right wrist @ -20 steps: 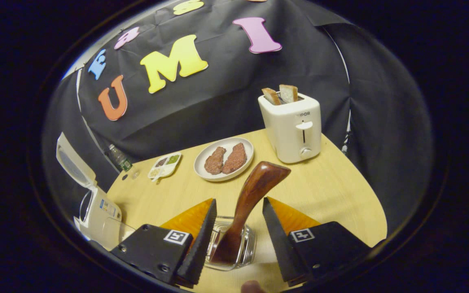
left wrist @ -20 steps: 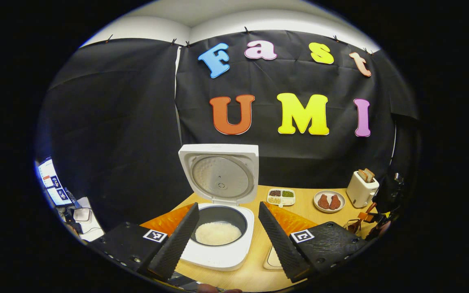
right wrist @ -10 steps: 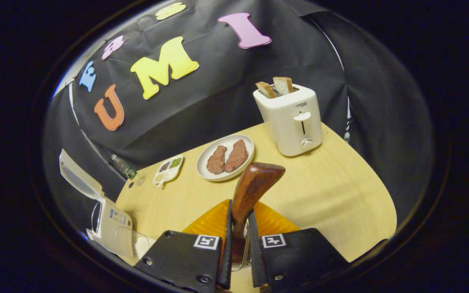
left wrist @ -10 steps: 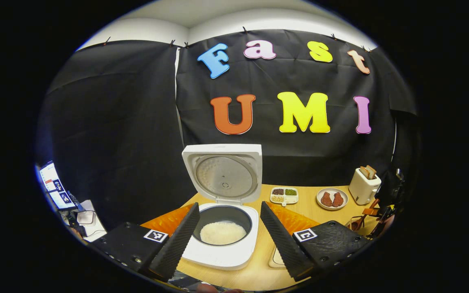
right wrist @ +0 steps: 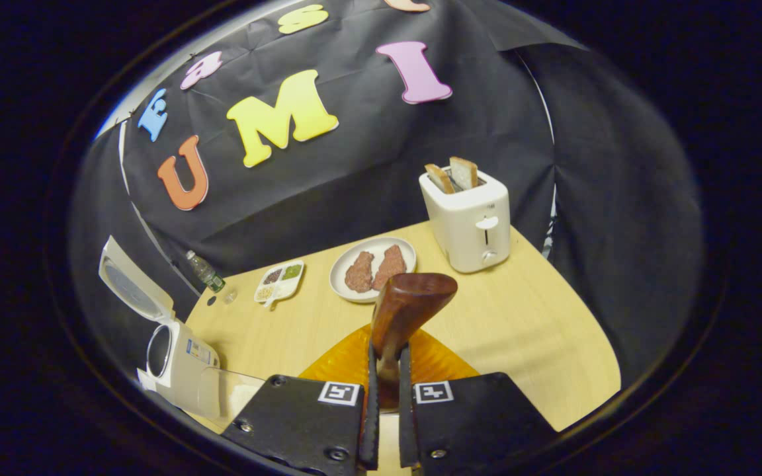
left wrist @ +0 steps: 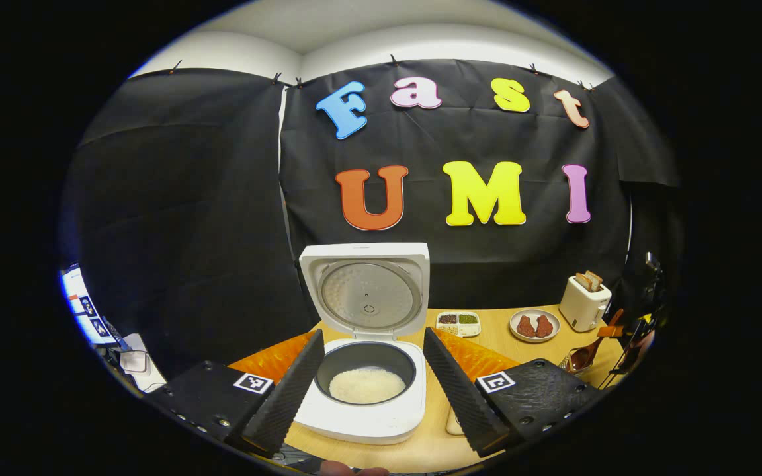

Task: Close the left gripper, press the button to open the rice cooker; take a wooden spoon from the chopstick holder with the right hand, scoop a spoonful of rice and pour it into the rice cooker, then put the wooden spoon back into the chopstick holder.

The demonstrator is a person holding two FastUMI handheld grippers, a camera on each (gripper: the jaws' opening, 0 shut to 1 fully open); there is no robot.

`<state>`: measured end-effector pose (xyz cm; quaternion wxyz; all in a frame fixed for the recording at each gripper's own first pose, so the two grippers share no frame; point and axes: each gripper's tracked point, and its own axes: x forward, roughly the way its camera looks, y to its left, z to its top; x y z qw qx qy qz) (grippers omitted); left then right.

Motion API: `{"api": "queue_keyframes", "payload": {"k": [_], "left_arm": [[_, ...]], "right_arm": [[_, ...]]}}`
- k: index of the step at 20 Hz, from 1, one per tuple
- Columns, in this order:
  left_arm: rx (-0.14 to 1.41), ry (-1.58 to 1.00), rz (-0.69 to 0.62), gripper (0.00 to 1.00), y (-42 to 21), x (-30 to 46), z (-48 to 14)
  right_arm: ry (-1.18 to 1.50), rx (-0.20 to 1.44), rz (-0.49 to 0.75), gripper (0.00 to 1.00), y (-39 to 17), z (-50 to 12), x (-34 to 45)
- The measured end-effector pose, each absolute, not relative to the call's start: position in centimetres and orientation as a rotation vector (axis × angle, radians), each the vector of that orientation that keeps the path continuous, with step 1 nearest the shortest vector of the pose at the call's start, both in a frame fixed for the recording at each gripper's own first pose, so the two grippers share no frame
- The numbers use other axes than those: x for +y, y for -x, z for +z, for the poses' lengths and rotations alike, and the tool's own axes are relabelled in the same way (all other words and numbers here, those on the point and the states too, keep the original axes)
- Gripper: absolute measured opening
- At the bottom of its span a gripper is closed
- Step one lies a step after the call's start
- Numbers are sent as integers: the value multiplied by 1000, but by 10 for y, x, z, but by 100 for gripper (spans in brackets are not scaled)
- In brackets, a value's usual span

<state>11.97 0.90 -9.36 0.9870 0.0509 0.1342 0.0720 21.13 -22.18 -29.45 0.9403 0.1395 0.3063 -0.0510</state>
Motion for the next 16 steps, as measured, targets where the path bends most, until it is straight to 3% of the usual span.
{"api": "queue_keyframes", "payload": {"k": [2,3,9,16], "left_arm": [[265,-94,116,96,-118,16,-98],[261,-86,103,96,-118,20,-100],[235,18,34,96,-126,55,-111],[236,20,24,95,-127,98,-122]], "right_arm": [[-244,584,-113,10,-206,-262,-212],[-227,563,-106,16,-202,-244,-202],[-183,497,-61,14,-171,-190,-109],[-44,573,-8,14,-155,-241,-21]]}}
